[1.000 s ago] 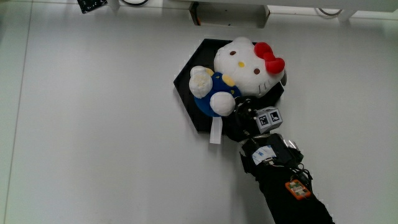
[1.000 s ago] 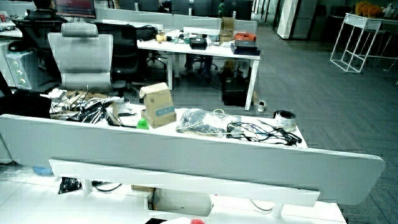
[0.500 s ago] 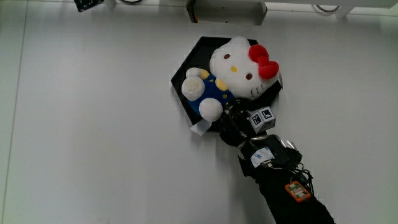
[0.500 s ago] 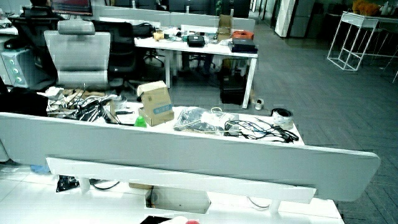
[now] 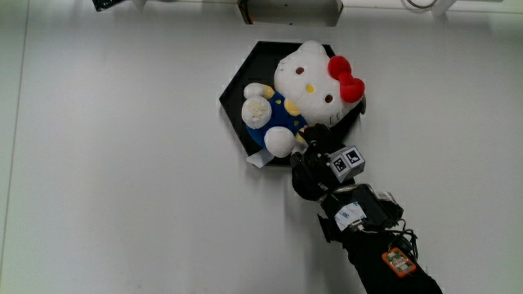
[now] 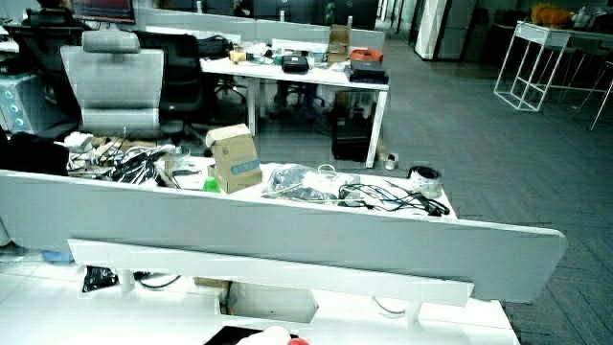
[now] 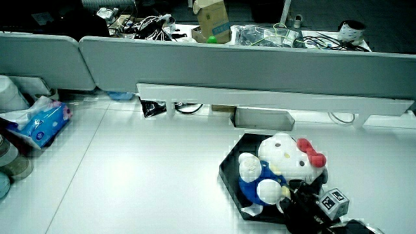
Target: Place hello kitty into plate
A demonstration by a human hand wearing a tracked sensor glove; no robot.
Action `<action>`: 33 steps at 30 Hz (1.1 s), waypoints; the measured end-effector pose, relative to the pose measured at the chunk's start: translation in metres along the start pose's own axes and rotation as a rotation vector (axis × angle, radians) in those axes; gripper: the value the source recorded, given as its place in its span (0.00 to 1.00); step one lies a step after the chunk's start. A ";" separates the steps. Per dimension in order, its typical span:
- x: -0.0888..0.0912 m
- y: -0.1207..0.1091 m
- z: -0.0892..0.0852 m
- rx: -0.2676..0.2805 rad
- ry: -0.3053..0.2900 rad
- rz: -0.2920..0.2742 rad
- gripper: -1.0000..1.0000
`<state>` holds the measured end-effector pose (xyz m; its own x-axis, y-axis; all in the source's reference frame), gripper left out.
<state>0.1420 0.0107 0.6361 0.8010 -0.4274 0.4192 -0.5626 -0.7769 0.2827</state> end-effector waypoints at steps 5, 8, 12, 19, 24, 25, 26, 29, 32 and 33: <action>0.003 -0.002 -0.006 -0.135 0.148 0.066 0.00; 0.008 -0.009 -0.013 -0.193 0.211 0.087 0.00; 0.006 -0.022 -0.007 -0.195 0.266 0.099 0.00; 0.017 -0.048 -0.014 -0.180 0.279 0.055 0.00; 0.020 -0.069 -0.006 -0.171 0.274 0.056 0.00; 0.021 -0.073 -0.005 -0.168 0.279 0.051 0.00; 0.023 -0.076 -0.007 -0.167 0.282 0.050 0.00; 0.023 -0.093 -0.006 -0.167 0.289 0.045 0.00; 0.027 -0.109 -0.009 -0.164 0.289 0.043 0.00; 0.027 -0.116 -0.010 -0.163 0.293 0.037 0.00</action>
<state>0.2268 0.0938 0.6236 0.6994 -0.2847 0.6556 -0.6348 -0.6690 0.3867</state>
